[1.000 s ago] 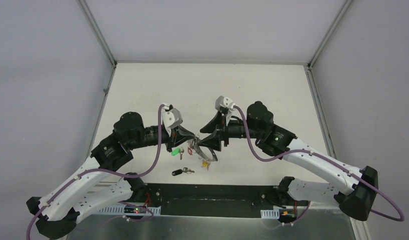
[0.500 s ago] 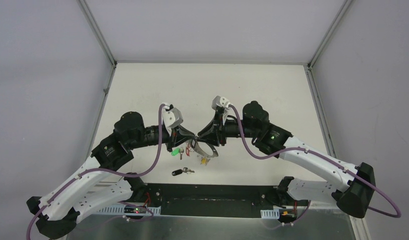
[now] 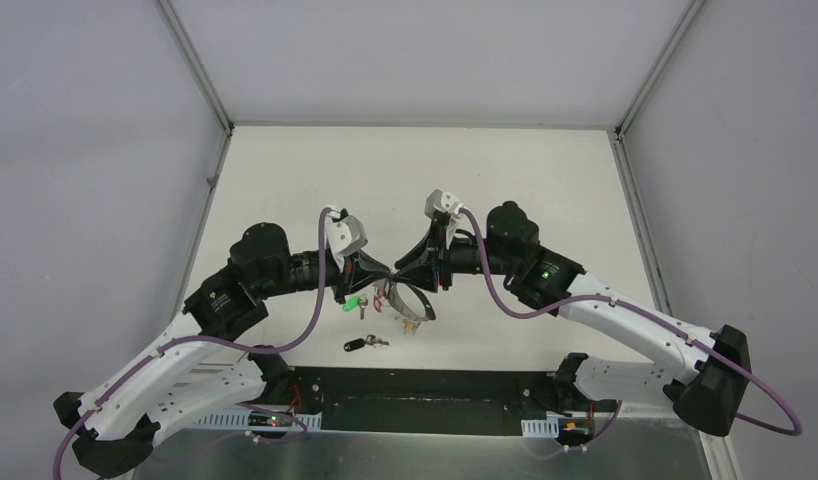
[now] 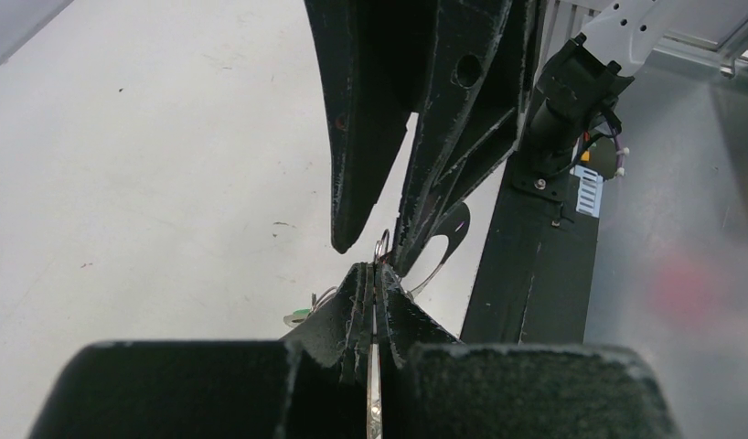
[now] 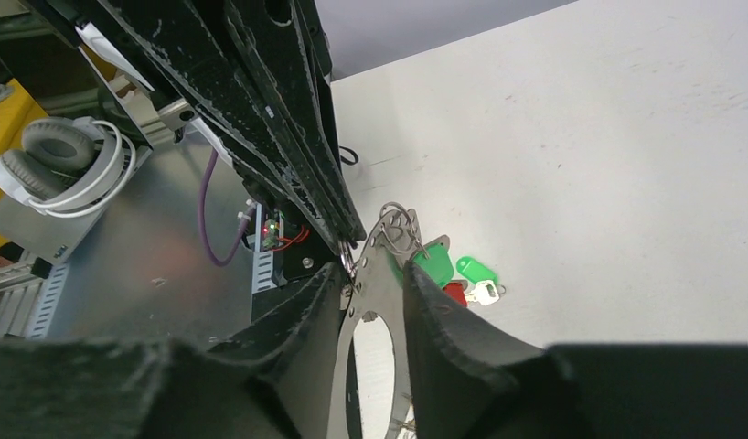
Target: Put the keys on the keyring
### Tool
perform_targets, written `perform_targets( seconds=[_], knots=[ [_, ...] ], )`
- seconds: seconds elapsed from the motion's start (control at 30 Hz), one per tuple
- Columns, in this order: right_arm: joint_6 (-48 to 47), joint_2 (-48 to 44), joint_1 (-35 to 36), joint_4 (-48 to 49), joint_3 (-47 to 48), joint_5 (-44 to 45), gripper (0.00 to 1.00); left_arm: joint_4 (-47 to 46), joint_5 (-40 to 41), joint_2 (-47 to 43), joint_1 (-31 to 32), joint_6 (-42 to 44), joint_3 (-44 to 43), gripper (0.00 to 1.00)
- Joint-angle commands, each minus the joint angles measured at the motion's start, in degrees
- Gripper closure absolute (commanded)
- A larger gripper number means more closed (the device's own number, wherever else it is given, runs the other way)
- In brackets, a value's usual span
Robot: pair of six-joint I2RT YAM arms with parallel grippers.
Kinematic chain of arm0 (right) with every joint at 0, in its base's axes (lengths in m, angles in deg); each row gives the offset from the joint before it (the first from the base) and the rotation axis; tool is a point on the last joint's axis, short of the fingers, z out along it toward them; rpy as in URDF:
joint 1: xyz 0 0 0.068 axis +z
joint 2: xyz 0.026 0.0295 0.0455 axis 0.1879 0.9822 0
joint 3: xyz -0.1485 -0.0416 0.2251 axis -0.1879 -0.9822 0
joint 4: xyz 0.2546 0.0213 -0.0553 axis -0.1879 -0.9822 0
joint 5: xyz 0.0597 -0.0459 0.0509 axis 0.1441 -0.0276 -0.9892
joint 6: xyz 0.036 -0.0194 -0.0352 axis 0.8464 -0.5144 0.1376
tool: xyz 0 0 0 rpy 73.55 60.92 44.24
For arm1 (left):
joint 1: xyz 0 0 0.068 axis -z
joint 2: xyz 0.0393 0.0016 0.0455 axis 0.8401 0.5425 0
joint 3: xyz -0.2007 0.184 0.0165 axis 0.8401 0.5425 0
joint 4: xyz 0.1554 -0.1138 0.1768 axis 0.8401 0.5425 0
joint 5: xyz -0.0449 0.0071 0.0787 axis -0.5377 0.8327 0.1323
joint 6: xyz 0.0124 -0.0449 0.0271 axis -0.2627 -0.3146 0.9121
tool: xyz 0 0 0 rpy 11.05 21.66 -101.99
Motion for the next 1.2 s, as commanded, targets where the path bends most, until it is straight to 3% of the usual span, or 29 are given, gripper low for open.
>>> perform_targets(
  seconds=[0.0,0.17,0.37,0.53,0.6,0.8,0.97,1.17],
  knots=[
    [0.15,-0.08,-0.17,3.39,2.54,-0.64,0.72,-5.39,-1.33,-0.3,0.32,-0.66,-0.12,1.0],
    [0.54,0.43,-0.14,3.77,2.84,-0.72,0.98,-5.36,-1.25,-0.3,0.38,-0.62,-0.04,1.0],
    [0.48,-0.71,-0.14,5.24,1.36,-1.07,1.0,-5.37,-2.09,-0.64,0.35,-0.62,-0.02,1.0],
    [0.58,-2.29,-0.53,4.84,-0.91,-0.81,1.0,-5.4,0.75,-2.11,0.39,-3.18,-0.43,0.56],
    [0.66,-3.57,-0.96,4.39,-2.24,0.01,1.0,-5.38,3.03,-2.73,0.39,-4.7,-1.01,0.31],
    [-1.38,-7.12,-2.09,-2.14,-3.68,1.73,1.0,-4.79,13.33,-2.72,0.39,-14.22,-4.69,0.02],
    [-7.27,-11.31,-2.08,-3.39,-6.48,0.8,1.0,1.65,20.16,-0.09,0.39,-18.11,-8.54,0.01],
    [-22.9,-16.11,-2.02,-4.86,-9.02,-5.13,1.0,7.76,27.99,5.1,-0.01,-19.72,-10.11,0.01]
  ],
)
